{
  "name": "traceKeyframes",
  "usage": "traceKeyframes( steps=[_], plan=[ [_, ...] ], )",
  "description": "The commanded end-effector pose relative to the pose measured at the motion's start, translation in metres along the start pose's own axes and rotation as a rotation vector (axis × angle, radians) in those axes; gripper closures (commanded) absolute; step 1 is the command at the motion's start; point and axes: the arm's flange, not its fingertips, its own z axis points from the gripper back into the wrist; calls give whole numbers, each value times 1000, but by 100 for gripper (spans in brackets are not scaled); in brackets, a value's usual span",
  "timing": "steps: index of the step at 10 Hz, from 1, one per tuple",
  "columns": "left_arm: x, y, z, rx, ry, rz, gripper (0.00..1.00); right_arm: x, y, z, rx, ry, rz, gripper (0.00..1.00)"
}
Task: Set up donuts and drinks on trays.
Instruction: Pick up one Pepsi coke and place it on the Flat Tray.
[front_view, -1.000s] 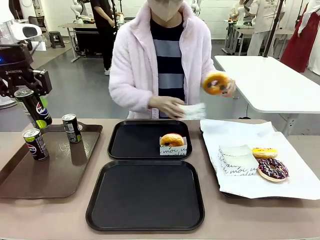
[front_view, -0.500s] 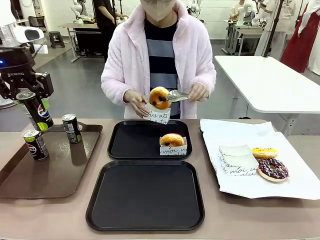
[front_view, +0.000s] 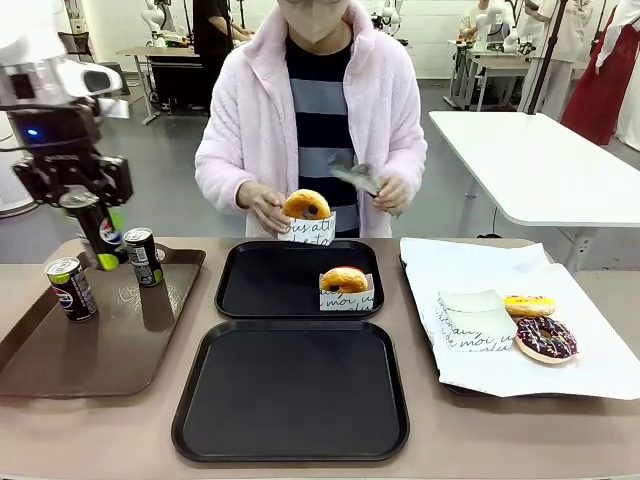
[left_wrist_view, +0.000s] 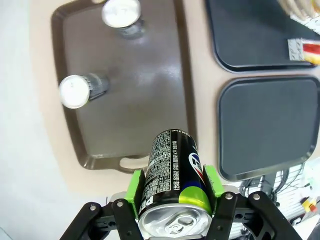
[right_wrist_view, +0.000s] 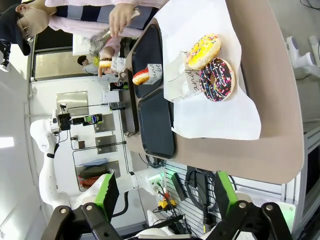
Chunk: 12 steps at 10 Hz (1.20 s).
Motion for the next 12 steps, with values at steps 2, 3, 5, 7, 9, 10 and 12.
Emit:
traceKeyframes(
  steps=[2, 3, 5, 7, 9, 10, 12],
  plan=[
    [16, -68, -21, 25, 29, -102, 41, -1, 0, 1, 7, 2, 3, 0],
    [18, -90, -32, 37, 33, -137, 41, -1, 0, 1, 7, 2, 3, 0],
    [8, -82, -29, 44, 56, -180, 41, -1, 0, 1, 7, 2, 3, 0],
    [-37, -28, -21, 88, 102, -326, 41, -1, 0, 1, 7, 2, 3, 0],
    [-59, -10, -22, 82, 83, -352, 41, -1, 0, 1, 7, 2, 3, 0],
    [-55, -13, -24, 94, 85, -352, 41, -1, 0, 1, 7, 2, 3, 0],
    [-42, -22, -28, 106, 92, -354, 41, -1, 0, 1, 7, 2, 3, 0]
  ],
)
